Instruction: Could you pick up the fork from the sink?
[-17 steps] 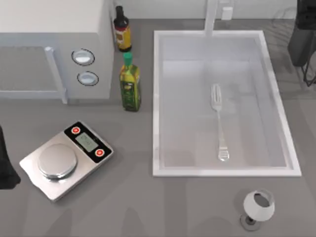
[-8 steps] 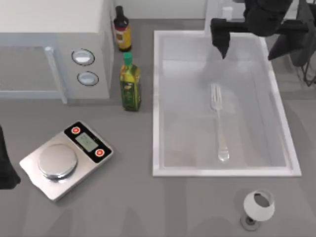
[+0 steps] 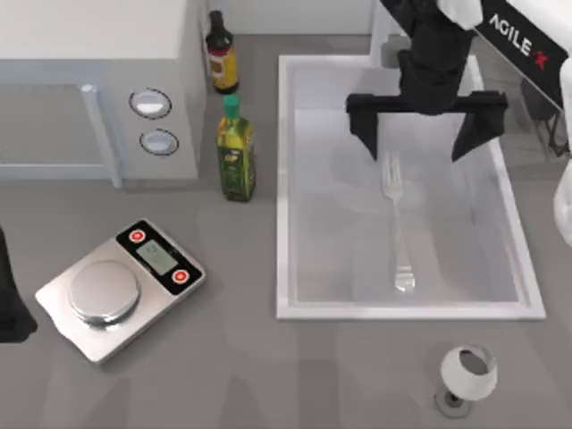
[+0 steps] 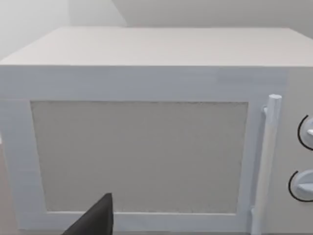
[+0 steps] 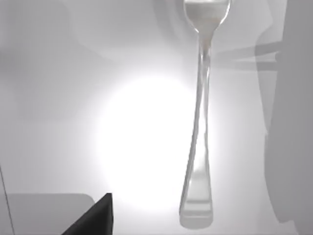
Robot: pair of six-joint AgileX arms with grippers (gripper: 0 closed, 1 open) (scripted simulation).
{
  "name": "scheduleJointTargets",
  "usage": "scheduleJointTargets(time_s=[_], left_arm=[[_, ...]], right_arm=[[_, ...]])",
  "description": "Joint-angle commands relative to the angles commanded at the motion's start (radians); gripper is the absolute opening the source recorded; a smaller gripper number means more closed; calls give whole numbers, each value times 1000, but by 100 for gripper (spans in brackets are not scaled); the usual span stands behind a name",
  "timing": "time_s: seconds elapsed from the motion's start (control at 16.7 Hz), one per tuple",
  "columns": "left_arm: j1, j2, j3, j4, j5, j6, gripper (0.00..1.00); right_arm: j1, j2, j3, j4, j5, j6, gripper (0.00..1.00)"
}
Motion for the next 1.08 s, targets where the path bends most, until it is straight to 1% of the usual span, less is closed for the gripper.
scheduleJointTargets(time_s=[0.3,0.48,0.66,1.08], left_arm=[[0,0,0,0,0,0,100],[0,0,0,0,0,0,100],[0,0,0,0,0,0,100],[0,0,0,0,0,0,100]], right_arm=[[-6,4,0,1,0,-1,100],[-4,69,67,-19,1,0,100],[-2,210,232,-61,3,2,100],[0,607,792,-169,9,2,100]])
